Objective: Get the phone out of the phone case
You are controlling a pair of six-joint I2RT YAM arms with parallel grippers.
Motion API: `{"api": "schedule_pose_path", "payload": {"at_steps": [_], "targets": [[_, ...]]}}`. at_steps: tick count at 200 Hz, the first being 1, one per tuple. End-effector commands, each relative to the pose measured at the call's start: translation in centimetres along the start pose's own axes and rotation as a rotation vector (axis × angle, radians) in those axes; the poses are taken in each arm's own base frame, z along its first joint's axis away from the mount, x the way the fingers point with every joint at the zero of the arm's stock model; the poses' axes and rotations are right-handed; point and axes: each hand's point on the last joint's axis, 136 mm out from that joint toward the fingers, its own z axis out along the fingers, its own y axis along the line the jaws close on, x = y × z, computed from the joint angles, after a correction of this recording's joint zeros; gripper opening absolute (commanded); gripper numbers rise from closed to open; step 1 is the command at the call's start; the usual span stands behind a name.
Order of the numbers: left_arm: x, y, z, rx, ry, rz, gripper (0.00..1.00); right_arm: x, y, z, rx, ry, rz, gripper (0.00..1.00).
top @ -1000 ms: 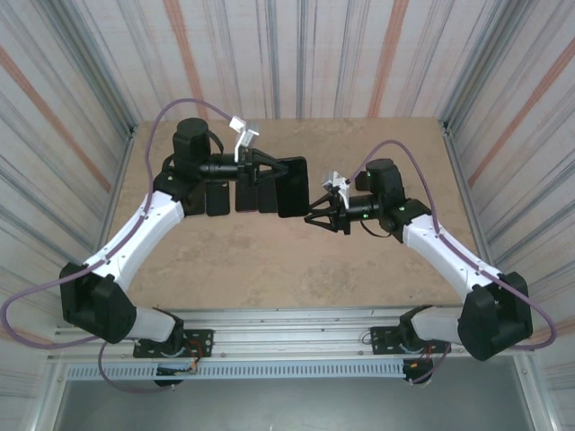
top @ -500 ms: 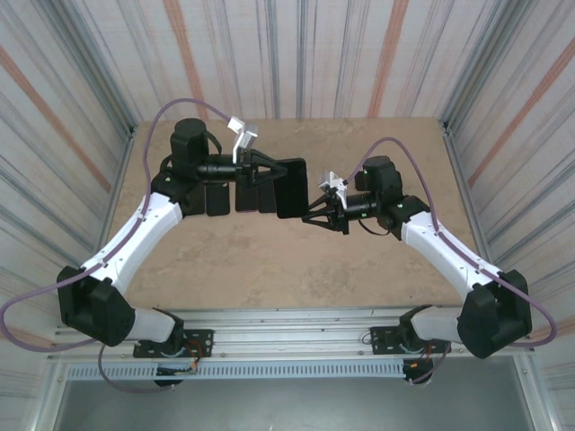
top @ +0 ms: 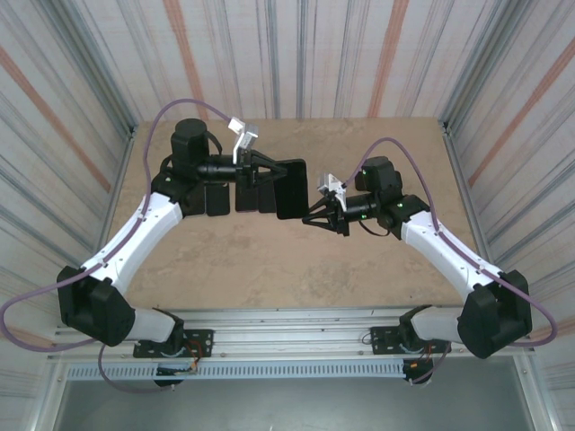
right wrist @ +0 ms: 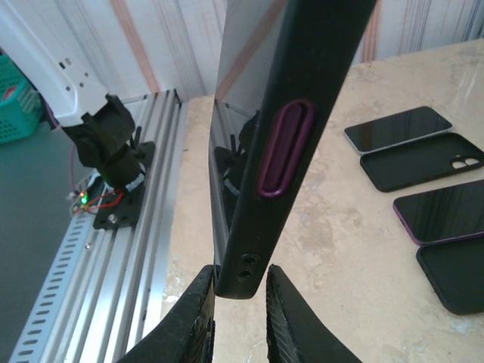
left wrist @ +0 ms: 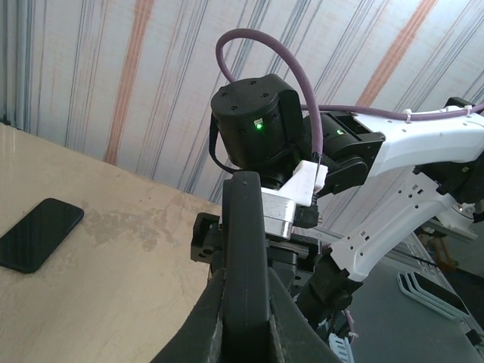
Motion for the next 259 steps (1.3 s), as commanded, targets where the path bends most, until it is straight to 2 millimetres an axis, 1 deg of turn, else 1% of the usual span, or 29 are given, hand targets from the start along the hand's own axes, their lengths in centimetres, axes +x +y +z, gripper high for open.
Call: {"api": "schedule_pose_path", "payload": {"at_steps": [1, 52, 85, 116, 152, 214, 236, 259], "targets": [[-0.8, -2.1, 0.0, 0.071, 0.010, 0.019, 0.00, -1.3, -0.2, -0.4, 0.038, -0.012, -0.072, 0.19], [-0.5, -2.5, 0.5, 0.097, 0.029, 0.000, 0.00, -1.6, -0.4, -0.4, 0.063, 0.001, -0.100, 0.17], [-0.3, -2.5, 0.5, 0.101, 0.043, -0.026, 0.00, -1.1, -0.7, -0.3, 0.092, 0.050, -0.123, 0.14], [-0.5, -3.0, 0.5, 0.125, 0.050, -0.041, 0.00, -0.6, -1.0, 0.0, 0.131, 0.088, -0.159, 0.12], [-0.2, -3.7, 0.6, 0.159, 0.070, -0.065, 0.00, -0.4, -1.0, 0.2, 0.178, 0.124, -0.224, 0.12], [0.1, -4.1, 1.0, 0.185, 0.079, -0.085, 0.00, -2.3, -1.7, -0.3, 0.291, 0.091, -0.328, 0.11], [0.2, -4.1, 1.2, 0.191, 0.080, -0.090, 0.00, -2.7, -1.6, -0.3, 0.300, 0.075, -0.344, 0.10], [0.2, -3.8, 1.2, 0.175, 0.077, -0.087, 0.00, -3.3, -0.9, -0.2, 0.266, 0.029, -0.321, 0.12]]}}
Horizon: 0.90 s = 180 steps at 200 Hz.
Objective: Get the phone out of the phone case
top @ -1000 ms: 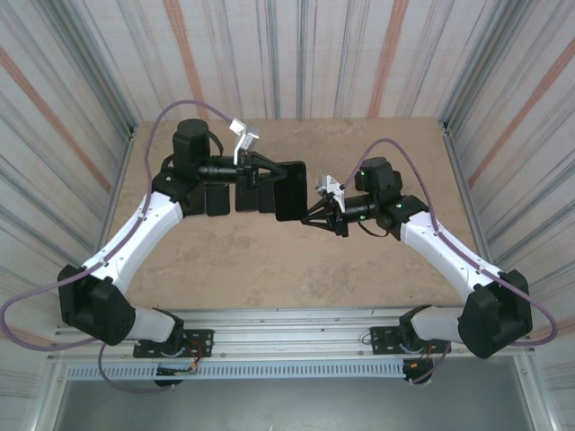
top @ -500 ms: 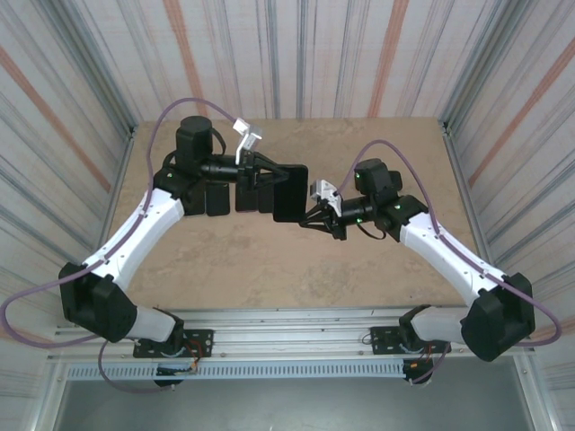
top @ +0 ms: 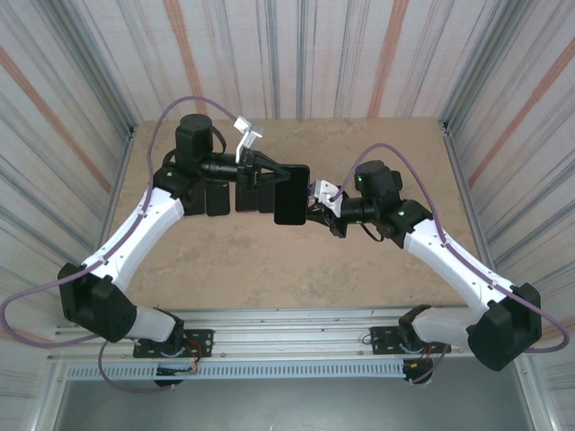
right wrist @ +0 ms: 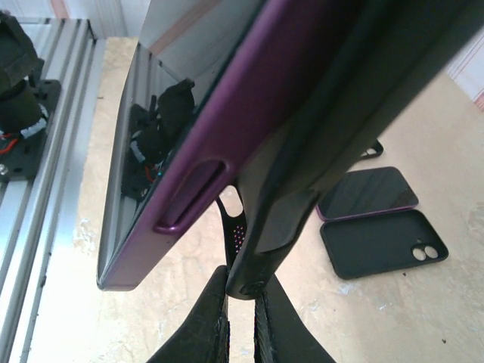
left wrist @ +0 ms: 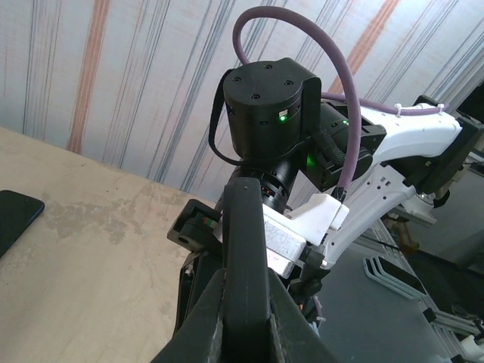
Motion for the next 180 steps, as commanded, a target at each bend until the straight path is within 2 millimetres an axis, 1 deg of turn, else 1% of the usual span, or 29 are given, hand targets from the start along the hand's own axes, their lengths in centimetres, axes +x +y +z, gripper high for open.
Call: {"api": "schedule_pose_path", "payload": {"at_steps": [1, 21, 39, 73, 81, 97, 126, 143, 158, 169, 180], "targets": [[0.2, -2.1, 0.8, 0.089, 0.030, -0.050, 0.00, -2.8, -0.9, -0.6, 0.057, -0.101, -0.066, 0.12], [0.1, -1.4, 0.7, 0.056, 0.022, -0.052, 0.00, -3.3, -0.4, -0.8, 0.020, -0.145, -0.032, 0.16], [0.0, -0.8, 0.8, 0.023, 0.015, -0.054, 0.00, -3.6, -0.1, -1.0, 0.000, -0.187, 0.000, 0.22], [-0.6, -0.3, 0.6, -0.003, -0.013, -0.053, 0.00, -4.3, 0.0, -1.3, -0.022, -0.258, 0.055, 0.32], [-0.8, -0.2, 0.5, -0.014, -0.024, -0.051, 0.00, -4.4, 0.1, -1.4, -0.032, -0.269, 0.067, 0.33], [-1.3, 0.8, -0.1, -0.072, -0.055, -0.067, 0.00, -4.4, 0.4, -1.5, -0.063, -0.283, 0.095, 0.34], [-2.8, 3.2, -1.1, -0.186, -0.162, -0.157, 0.00, -4.6, 0.3, -2.0, -0.099, -0.330, 0.200, 0.36], [-3.4, 4.3, -1.5, -0.231, -0.222, -0.226, 0.00, -4.9, -0.3, -2.4, -0.097, -0.365, 0.287, 0.37], [-3.5, 5.7, -2.0, -0.296, -0.281, -0.319, 0.00, -5.2, -1.2, -2.5, -0.075, -0.397, 0.381, 0.38], [-3.6, 6.4, -2.3, -0.324, -0.311, -0.382, 0.00, -5.7, -1.8, -2.8, -0.064, -0.429, 0.454, 0.38], [-3.5, 7.0, -2.6, -0.347, -0.349, -0.437, 0.00, -6.4, -2.0, -3.0, -0.079, -0.459, 0.515, 0.38]]}}
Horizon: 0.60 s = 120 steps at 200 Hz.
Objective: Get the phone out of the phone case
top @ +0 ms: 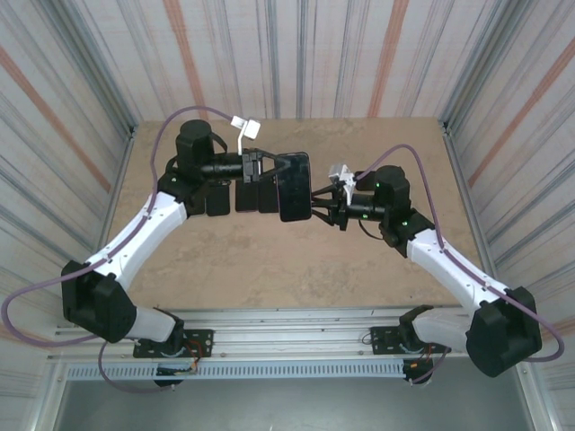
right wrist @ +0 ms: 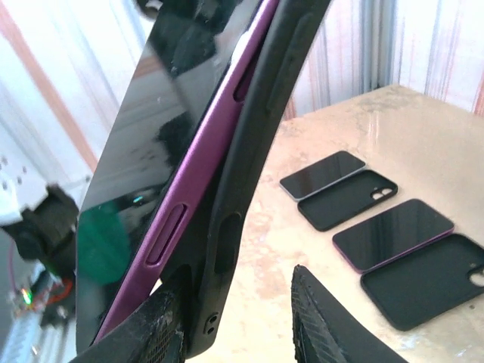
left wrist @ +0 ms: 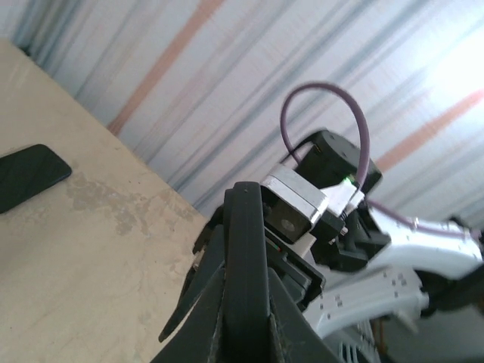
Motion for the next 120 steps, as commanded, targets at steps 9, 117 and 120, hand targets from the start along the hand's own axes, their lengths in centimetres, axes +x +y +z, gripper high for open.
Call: {"api": "schedule_pose_path", "payload": {"at_steps": [9, 117, 120], "targets": [[-4.0, 2.0, -1.4, -0.125, -0.252, -0.134, 0.00, -4.5, 2.1, -0.2, -0.101, -0.152, 0.174, 0.39], [-6.4, 3.7, -2.4, -0.120, -0.580, -0.376, 0.00, -6.7, -0.2, 0.1, -0.096, -0.356, 0.708, 0.41], [-6.4, 3.8, -2.4, -0.122, -0.585, -0.378, 0.00, -6.7, -0.2, 0.2, -0.096, -0.359, 0.717, 0.41]]}}
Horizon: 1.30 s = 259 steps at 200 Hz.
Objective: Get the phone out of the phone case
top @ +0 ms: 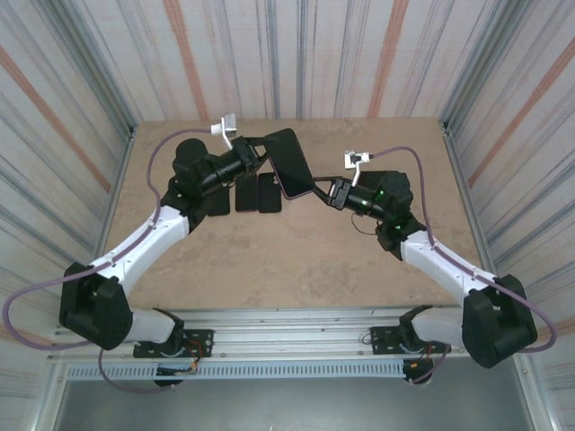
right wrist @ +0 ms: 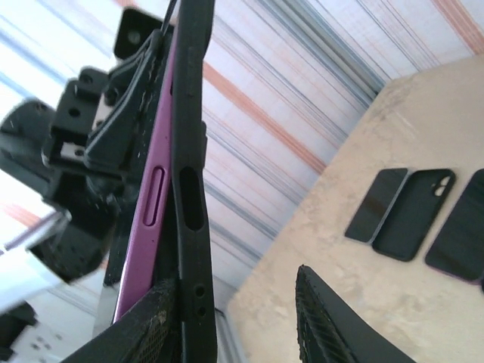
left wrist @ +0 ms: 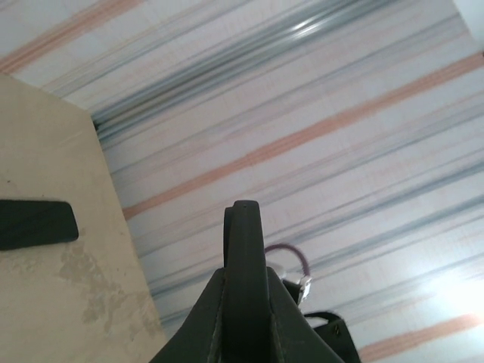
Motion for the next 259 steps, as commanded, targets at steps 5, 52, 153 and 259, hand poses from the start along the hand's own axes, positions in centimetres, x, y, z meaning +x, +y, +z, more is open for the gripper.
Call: {"api": "schedule_pose_path", "payload": {"at_steps": [5, 52, 153, 259], "targets": [[-2.2, -0.4, 0.1, 0.007, -0.153, -0.025, 0.00, -0.9, 3.8, 0.6, -0.132, -0.051, 0.099, 0.41], [-1.9, 1.4, 0.5, -0.028, -0.201, -0.108, 0.00, -2.2, 4.3, 1.1, -0.177, -0.124, 0.226, 0.33], [-1.1, 4.2, 1.1, -0.087, -0.202, -0.173, 0.08, -3.5, 4.3, 1.1, -0.214, -0.177, 0.301, 0.10], [-1.1, 5.1, 1.0, -0.106, -0.192, -0.204, 0.50, -4.4, 1.6, 1.0, -0.168, -0.246, 0.398, 0.00]]}}
